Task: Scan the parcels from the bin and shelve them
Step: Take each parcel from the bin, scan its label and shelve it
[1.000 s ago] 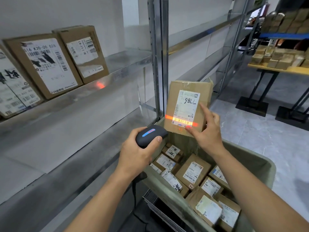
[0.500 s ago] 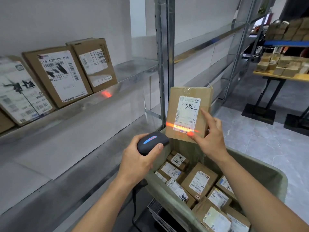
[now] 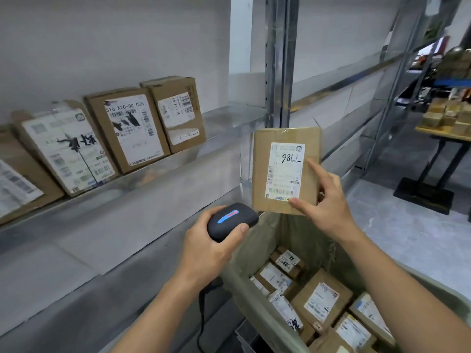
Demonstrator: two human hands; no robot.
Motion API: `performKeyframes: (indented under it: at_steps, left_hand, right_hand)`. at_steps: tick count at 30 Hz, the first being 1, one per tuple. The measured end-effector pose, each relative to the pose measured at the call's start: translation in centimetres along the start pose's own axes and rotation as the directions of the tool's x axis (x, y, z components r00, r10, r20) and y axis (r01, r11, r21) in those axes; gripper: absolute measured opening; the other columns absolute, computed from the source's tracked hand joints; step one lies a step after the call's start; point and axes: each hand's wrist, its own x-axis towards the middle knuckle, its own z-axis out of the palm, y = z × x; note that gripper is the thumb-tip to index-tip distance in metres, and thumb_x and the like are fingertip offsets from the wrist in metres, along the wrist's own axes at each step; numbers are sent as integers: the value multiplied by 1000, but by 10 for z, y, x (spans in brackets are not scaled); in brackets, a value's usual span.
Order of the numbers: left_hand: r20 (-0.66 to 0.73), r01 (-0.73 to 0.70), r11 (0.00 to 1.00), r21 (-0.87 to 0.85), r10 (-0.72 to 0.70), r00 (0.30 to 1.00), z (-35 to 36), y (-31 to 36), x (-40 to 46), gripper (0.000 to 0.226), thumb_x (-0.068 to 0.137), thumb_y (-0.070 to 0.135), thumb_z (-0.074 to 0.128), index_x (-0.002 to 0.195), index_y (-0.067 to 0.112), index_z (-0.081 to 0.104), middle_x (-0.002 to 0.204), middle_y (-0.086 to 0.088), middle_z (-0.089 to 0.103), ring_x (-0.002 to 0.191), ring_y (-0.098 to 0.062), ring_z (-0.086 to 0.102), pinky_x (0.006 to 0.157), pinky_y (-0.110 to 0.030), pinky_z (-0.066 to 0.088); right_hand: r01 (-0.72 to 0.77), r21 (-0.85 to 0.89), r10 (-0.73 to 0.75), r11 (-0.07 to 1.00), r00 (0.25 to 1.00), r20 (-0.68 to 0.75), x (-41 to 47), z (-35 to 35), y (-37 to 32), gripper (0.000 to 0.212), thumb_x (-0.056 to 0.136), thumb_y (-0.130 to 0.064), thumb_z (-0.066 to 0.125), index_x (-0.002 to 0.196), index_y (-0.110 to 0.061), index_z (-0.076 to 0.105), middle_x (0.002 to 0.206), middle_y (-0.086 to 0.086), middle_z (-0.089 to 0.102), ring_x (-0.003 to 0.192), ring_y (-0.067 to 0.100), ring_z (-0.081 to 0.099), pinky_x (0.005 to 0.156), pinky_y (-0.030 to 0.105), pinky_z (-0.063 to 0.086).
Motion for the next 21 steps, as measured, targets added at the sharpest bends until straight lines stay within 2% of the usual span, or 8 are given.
performKeyframes:
  at_steps: [5,7,9,11,13,16,18,21]
  left_hand:
    - [-81,-20,1000,-14,19,997,-17,1,3,56,64,61,80,115,40,66,91,9,75,66,-14,68,63,-33,54]
    - [-119,-23,1000,-4,23,993,-25,0,4,57,65,62,81,116,42,65,93,7,75,68,-18,68,63,-36,55]
    - [-144,-22,1000,-10,20,989,-32,1,5,55,67,56,84,117,41,66,93,4,75,67,-20,68,57,-33,55]
    - [-163,-20,1000,-18,17,987,-38,2,6,53,68,51,84,117,40,66,92,1,75,67,-20,68,53,-29,54]
    - [-185,-25,1000,14,27,982,-44,1,9,56,66,57,83,117,42,66,91,1,75,68,-21,69,56,-29,54]
    - [-225,-23,999,37,31,974,-51,-3,15,56,63,63,82,114,45,65,91,1,76,66,-22,69,54,-29,54]
    - [-246,-11,999,39,21,969,-54,-3,17,54,65,58,84,114,43,66,89,-1,75,61,-23,68,51,-27,52]
    - [-263,2,999,34,7,965,-57,0,21,49,71,44,85,116,37,66,88,-3,74,55,-25,66,49,-29,52]
  right_hand:
    - [19,76,-24,997,998,64,38,-2,-12,91,78,-31,87,146,-59,34,132,-4,38,124,23,49,106,48,50]
    - [23,124,-34,992,996,85,59,-5,-19,91,77,-28,89,145,-58,37,136,-3,40,122,24,52,102,45,52]
    - [36,190,-55,981,994,93,83,-7,-30,90,75,-26,90,145,-55,40,140,-3,43,119,21,56,96,37,55]
    - [30,240,-61,970,990,126,107,-9,-43,90,75,-23,90,146,-51,42,135,-11,46,115,14,56,90,31,54]
    - [7,270,-63,963,977,202,129,-8,-55,91,73,-21,90,146,-48,43,130,-18,46,114,12,54,89,31,54]
    - [13,266,-87,964,959,270,156,0,-68,91,72,-19,90,147,-43,45,126,-18,48,114,13,54,87,29,55]
    - [19,270,-103,963,949,299,169,7,-75,90,74,-16,89,149,-38,44,124,-21,48,111,8,53,83,21,52]
    - [15,270,-115,963,927,357,188,19,-83,90,73,-18,89,149,-36,44,124,-20,51,110,7,56,80,18,54]
